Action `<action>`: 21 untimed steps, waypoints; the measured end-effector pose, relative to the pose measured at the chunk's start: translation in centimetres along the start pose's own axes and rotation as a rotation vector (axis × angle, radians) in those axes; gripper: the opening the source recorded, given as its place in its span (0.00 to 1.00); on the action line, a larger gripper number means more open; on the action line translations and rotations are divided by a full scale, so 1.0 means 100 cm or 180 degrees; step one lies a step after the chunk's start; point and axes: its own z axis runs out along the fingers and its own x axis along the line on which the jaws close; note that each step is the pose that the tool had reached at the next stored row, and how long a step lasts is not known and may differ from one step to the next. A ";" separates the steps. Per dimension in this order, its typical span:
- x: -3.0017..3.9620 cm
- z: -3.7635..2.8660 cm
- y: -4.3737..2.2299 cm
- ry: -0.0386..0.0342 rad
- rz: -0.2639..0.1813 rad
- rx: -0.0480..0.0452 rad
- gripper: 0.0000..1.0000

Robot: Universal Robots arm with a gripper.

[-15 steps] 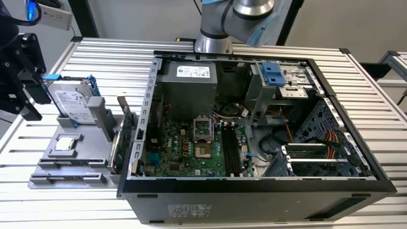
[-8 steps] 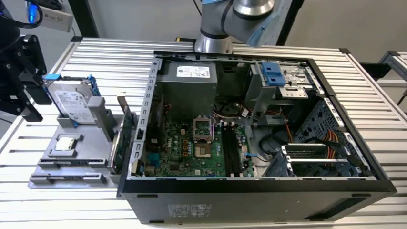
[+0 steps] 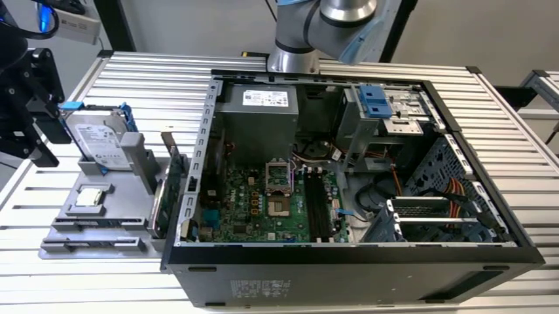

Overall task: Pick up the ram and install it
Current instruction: 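Pick up the ram and move it above insertion slot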

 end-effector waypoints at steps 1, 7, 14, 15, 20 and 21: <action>0.0000 0.0000 0.0000 0.0000 0.0000 0.0000 1.00; 0.0000 0.0003 0.0000 0.0000 0.0000 0.0000 1.00; 0.0002 0.0140 -0.0001 0.0000 0.0000 0.0000 1.00; 0.0002 0.0140 -0.0001 0.0000 0.0000 0.0000 1.00; 0.0003 0.0141 -0.0001 0.0001 0.0000 0.0000 1.00; 0.0003 0.0142 -0.0001 0.0002 0.0000 0.0000 1.00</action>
